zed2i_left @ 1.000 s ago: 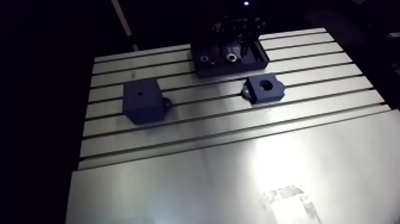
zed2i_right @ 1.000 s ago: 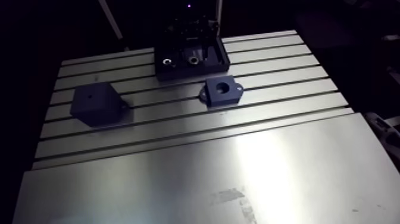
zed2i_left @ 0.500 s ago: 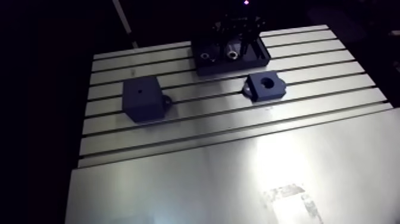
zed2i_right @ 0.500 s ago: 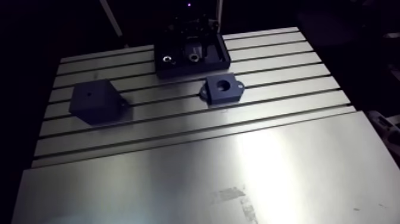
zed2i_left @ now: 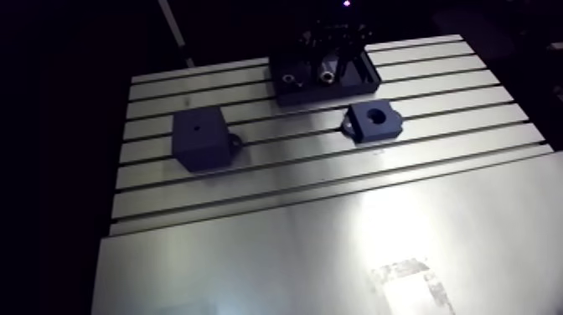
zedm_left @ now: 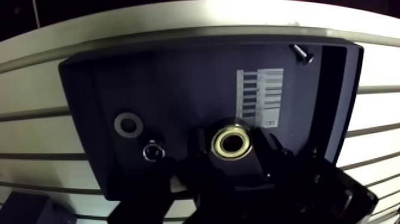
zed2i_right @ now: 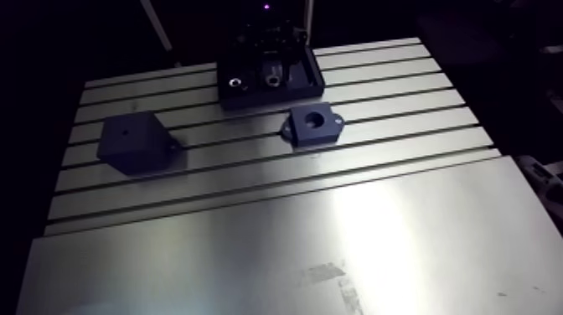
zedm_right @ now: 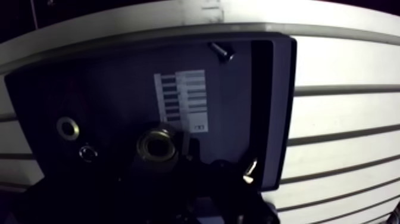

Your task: Pick up the bearing and press it into the housing until flush.

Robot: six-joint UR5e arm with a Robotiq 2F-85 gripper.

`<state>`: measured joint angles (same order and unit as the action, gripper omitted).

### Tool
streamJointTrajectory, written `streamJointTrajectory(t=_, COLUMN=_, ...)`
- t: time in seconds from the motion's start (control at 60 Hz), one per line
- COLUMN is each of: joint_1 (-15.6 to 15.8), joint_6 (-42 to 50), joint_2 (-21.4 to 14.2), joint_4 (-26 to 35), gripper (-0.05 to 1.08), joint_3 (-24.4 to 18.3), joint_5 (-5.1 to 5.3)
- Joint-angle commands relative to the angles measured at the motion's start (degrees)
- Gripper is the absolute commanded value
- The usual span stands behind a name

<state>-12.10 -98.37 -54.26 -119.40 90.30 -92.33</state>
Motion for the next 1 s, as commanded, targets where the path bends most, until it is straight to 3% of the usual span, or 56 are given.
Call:
streamJointTrajectory(t=0.017, joint_1=-0.11, joint_6=-0.02, joint_2=0.00, joint_4=-0.01, gripper=0.49, joint_3=0.08, joint_5=0.00)
streamJointTrajectory(t=0.683, joint_1=-0.29, joint_6=-0.36, joint_2=0.00, joint_4=-0.01, gripper=0.62, joint_3=0.00, joint_5=-0.01)
streamJointTrajectory(t=1.0, joint_1=-0.39, joint_6=-0.64, joint_2=-1.71, joint_4=0.24, gripper=0.65, joint_3=-0.10, joint_5=-0.26)
